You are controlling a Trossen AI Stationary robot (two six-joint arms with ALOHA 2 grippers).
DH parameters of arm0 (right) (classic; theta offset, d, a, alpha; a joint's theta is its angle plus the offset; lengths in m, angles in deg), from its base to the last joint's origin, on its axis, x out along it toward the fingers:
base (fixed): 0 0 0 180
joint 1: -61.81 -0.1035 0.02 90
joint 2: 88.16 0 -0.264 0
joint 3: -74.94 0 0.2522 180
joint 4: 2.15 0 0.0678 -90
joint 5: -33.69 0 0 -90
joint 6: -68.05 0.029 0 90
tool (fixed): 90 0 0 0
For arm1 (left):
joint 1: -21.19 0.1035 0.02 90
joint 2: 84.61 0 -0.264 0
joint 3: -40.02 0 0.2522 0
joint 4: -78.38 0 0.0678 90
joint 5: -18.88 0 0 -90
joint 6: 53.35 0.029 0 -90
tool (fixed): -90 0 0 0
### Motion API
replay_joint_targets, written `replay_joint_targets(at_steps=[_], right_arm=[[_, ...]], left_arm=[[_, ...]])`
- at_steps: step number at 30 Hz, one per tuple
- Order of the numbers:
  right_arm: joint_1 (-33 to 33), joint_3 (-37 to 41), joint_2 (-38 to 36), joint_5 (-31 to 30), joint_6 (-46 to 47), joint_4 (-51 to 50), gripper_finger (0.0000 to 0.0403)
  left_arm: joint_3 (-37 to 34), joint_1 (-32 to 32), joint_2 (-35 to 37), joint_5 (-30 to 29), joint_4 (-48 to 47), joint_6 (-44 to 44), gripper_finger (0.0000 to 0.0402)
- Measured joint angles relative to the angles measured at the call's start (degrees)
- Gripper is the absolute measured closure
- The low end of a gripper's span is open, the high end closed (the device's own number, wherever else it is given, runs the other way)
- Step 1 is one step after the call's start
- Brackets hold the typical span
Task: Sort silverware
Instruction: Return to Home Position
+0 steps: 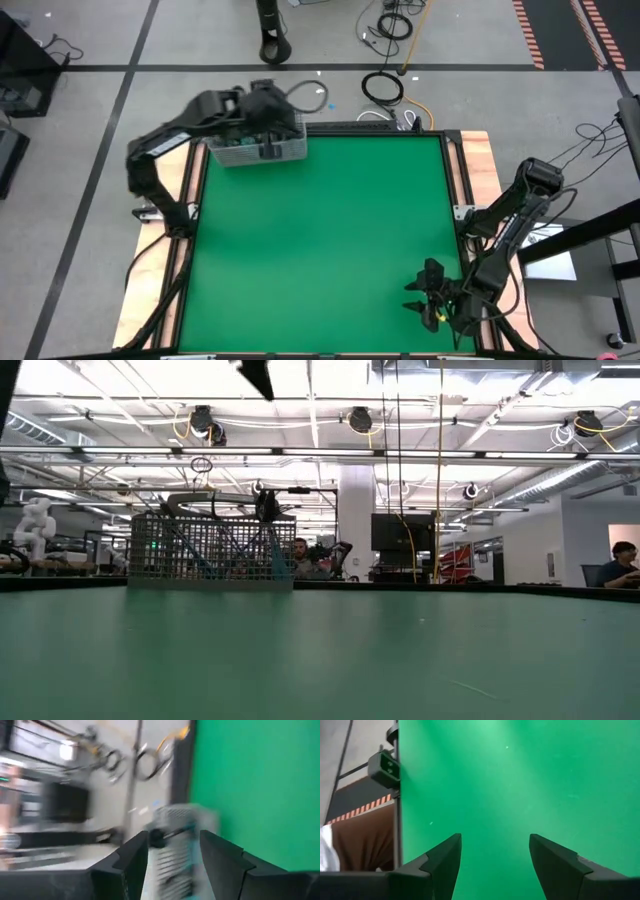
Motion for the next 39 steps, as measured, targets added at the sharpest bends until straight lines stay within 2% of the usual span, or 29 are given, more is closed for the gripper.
replay_joint_targets(at_steps=[3, 6, 8, 11, 14, 20, 23, 27, 31, 33, 35, 39], right_arm=[[1.9, 0.0, 0.0, 0.0, -2.3, 0.0, 0.0179], [4.3, 0.0, 0.0, 0.1, -5.3, 0.0, 0.0179], [6.2, 0.0, 0.0, 0.1, -7.5, 0.1, 0.0179], [9.9, 0.0, 0.0, 0.1, -11.6, 1.0, 0.0179], [14.1, 0.0, -0.1, -0.1, -17.5, 3.0, 0.0179], [22.7, 0.0, -1.9, 0.4, -40.1, 14.5, 0.0179], [26.6, 0.0, -4.5, 1.9, -52.5, 20.9, 0.0179], [31.1, 0.0, -9.3, 4.6, -64.2, 26.5, 0.0179], [34.5, 0.0, -14.0, 4.7, -69.8, 28.0, 0.0179], [35.8, 0.0, -15.7, 4.7, -71.0, 27.0, 0.0179], [36.6, 0.0, -17.2, 4.8, -71.5, 24.4, 0.0179], [37.3, 0.0, -21.4, 4.6, -69.2, 14.1, 0.0179]], left_arm=[[0.0, -1.0, 2.9, 11.1, -0.1, -10.9, 0.0221], [-0.4, -2.1, 5.4, 24.3, -1.1, -16.5, 0.0221], [-1.7, -4.0, 6.8, 28.0, -1.5, -18.7, 0.0221], [-6.1, -7.7, 9.6, 28.3, 0.9, -21.2, 0.0221], [-13.2, -11.5, 14.1, 28.3, 7.5, -23.1, 0.0221], [-34.9, -18.6, 26.7, 25.6, 23.3, -28.1, 0.0221], [-48.6, -22.1, 33.8, 22.4, 36.3, -31.8, 0.0221], [-66.4, -26.0, 40.2, 21.7, 63.5, -31.8, 0.0221], [-81.2, -27.5, 41.1, 21.6, 95.0, -28.3, 0.0221], [-87.0, -27.5, 40.5, 21.5, 105.3, -27.3, 0.0221], [-91.4, -27.1, 40.4, 20.4, 109.6, -26.8, 0.0221], [-98.1, -25.9, 41.7, 17.7, 110.3, -30.1, 0.0221]])
